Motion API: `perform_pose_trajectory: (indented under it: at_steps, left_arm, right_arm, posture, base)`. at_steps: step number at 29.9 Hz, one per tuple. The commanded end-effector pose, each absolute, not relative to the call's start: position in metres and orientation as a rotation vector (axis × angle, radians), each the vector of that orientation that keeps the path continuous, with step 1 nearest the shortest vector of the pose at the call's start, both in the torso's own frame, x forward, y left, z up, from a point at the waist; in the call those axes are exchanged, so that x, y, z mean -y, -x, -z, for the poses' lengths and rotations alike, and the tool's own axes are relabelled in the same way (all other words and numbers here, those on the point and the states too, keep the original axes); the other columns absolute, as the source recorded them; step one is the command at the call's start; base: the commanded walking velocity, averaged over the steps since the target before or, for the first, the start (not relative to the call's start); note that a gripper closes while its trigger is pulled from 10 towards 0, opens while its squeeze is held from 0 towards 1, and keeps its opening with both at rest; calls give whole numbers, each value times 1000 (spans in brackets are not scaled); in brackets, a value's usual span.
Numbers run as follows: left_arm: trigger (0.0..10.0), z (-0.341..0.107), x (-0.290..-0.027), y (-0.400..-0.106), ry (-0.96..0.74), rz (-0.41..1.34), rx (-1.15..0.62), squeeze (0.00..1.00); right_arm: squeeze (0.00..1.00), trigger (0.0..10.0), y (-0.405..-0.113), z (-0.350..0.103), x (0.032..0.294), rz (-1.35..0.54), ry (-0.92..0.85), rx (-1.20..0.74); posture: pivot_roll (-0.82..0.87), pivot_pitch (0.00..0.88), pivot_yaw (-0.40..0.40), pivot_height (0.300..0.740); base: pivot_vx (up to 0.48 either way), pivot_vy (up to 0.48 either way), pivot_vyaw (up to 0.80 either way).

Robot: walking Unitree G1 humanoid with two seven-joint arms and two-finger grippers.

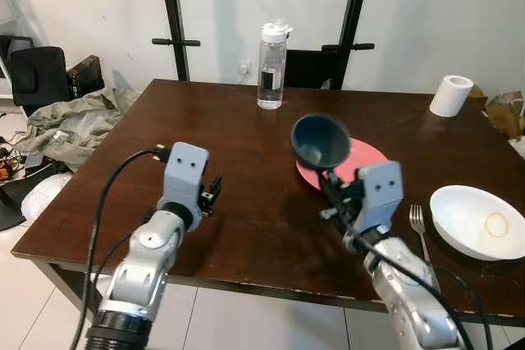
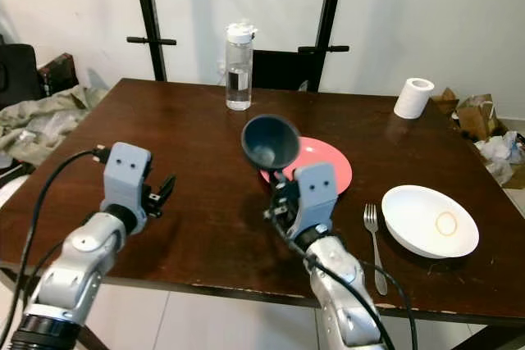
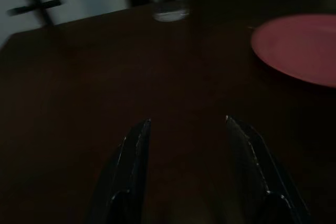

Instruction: Setting the table

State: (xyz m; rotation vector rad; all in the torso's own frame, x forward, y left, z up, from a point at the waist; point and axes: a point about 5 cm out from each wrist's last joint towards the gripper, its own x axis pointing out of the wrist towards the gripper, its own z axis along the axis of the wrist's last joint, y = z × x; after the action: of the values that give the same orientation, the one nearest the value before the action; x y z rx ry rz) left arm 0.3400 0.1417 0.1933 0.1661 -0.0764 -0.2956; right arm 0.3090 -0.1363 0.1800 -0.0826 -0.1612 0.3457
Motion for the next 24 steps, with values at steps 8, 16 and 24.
perform_pose_trajectory:
  at_steps: [8,16,24]
  left_arm:
    - [10000,-199,-187,-315,-289,555,34,0]
    - [10000,-215,-216,-303,-290,536,24,0]
    - [10000,-212,-212,-296,-273,556,9,0]
  right_arm:
    - [0,10000,-318,-157,137,-285,80,67]
    - [0,10000,-328,-148,133,-290,101,31]
    - [0,10000,-327,-141,133,-324,118,-2]
  posture:
    - [111,106,101,740]
    - [153,135,102,740]
    - [157,151,93,740]
  base:
    - [0,0,0]
    - [0,0,0]
    - [0,0,0]
